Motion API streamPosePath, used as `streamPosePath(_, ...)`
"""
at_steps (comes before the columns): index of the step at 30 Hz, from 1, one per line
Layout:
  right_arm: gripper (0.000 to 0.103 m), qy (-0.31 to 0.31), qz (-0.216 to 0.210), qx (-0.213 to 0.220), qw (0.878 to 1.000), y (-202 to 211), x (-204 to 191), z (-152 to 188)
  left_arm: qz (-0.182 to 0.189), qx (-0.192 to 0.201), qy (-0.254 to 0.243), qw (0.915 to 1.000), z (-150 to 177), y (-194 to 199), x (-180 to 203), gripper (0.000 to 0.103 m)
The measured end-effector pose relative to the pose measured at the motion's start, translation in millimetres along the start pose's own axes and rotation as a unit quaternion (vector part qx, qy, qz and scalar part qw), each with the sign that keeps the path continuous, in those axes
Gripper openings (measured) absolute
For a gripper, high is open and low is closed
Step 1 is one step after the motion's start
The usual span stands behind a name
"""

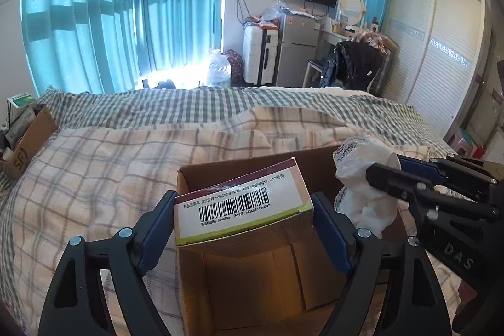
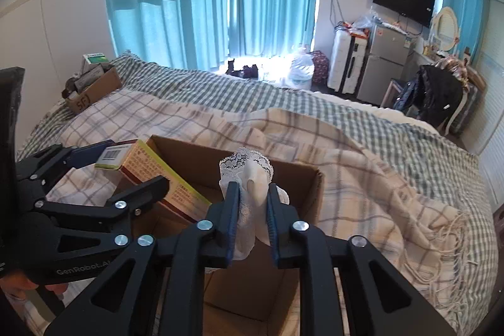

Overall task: Organize objects
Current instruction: 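Carry both held items over the cardboard box and open both tools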

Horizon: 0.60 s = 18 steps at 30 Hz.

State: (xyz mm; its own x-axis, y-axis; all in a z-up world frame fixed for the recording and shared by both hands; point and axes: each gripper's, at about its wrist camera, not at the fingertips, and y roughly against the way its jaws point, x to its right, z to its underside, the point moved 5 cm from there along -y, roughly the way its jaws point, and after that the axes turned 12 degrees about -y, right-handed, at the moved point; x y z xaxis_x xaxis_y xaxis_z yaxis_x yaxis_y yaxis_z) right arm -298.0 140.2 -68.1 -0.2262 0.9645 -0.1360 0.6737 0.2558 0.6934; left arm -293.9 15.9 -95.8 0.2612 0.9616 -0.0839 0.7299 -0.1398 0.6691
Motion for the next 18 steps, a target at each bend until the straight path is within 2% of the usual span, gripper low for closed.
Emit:
streamPosePath(2, 0.054, -0.005, 0.007, 0.014, 1.0, 5, 4, -1, -0.001, -0.006, 0.012, 0.9999, 1, 0, -2, 0.087)
streamPosePath(4, 0.061, -0.008, 0.008, 0.026, 1.0, 13, 6, -4, 0.011, -0.013, 0.024, 0.9996, 1, 2, -5, 0.089)
streamPosePath(8, 0.064, -0.008, 0.019, 0.045, 0.999, 42, 10, -8, 0.003, -0.006, 0.034, 0.9994, -3, 25, -10, 0.098)
streamPosePath(13, 0.064, -0.003, 0.041, 0.064, 0.997, 91, 11, -11, -0.012, 0.005, 0.021, 0.9997, -12, 69, -11, 0.098)
streamPosePath(18, 0.064, 0.017, 0.054, 0.087, 0.995, 145, 4, -6, -0.026, 0.006, 0.028, 0.9993, -6, 114, -18, 0.098)
